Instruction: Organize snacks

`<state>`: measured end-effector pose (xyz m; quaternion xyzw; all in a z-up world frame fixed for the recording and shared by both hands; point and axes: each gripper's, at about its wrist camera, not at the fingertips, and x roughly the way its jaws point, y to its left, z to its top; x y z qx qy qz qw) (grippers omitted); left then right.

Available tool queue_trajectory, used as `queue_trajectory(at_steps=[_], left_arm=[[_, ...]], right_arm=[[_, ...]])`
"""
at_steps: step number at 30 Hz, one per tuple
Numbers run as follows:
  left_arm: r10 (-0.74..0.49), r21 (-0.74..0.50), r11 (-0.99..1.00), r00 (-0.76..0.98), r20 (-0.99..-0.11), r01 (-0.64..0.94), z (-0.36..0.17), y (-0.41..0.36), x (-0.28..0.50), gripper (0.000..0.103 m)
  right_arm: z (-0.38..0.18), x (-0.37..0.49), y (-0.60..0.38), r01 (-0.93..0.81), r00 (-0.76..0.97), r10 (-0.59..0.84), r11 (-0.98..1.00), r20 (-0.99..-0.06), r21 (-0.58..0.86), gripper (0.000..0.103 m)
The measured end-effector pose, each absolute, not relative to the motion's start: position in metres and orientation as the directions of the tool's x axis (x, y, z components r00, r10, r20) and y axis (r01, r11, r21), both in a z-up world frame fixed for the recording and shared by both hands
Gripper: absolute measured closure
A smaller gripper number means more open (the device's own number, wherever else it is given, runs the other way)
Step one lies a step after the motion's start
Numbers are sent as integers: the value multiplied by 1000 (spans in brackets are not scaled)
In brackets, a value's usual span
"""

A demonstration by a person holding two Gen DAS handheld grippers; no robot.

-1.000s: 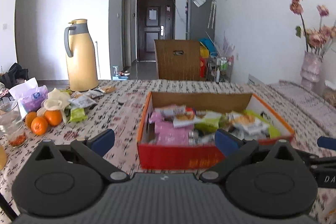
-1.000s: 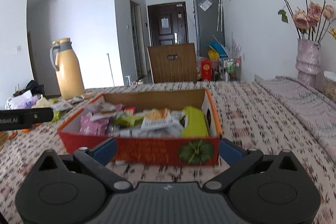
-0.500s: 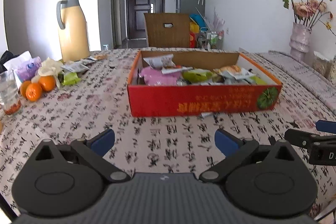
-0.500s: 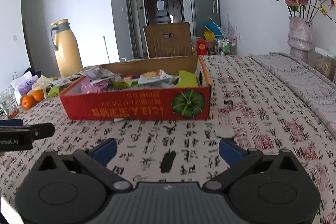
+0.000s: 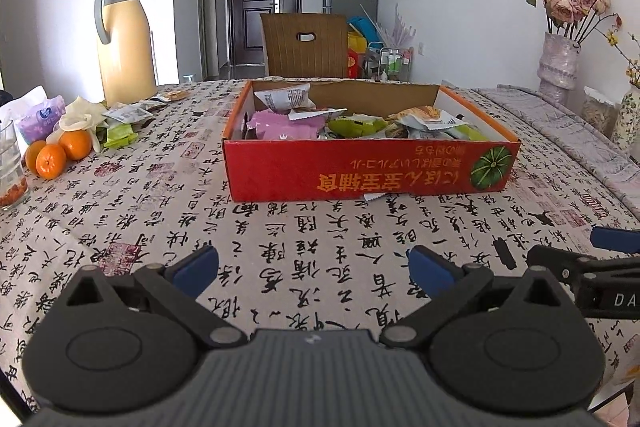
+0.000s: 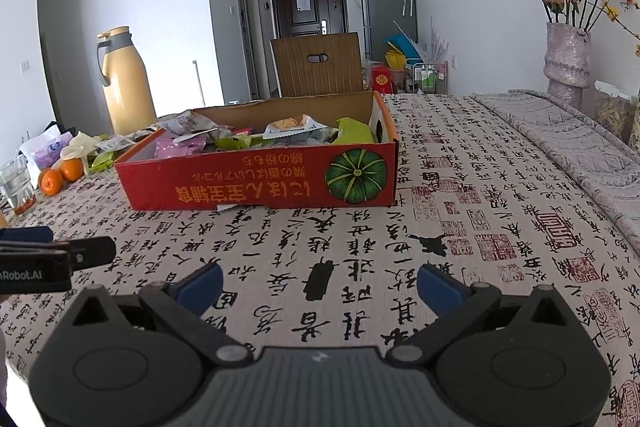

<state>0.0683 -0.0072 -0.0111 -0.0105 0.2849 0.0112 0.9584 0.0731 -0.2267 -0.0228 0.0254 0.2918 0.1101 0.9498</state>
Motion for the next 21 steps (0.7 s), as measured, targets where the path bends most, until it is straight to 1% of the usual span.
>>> queue_trajectory(at_steps=[21], left_arm=[[12, -15, 1000, 834, -551, -25, -13, -9, 68, 0]], right_arm=[[-23, 72, -229, -193, 804, 223, 975, -552, 113, 0]])
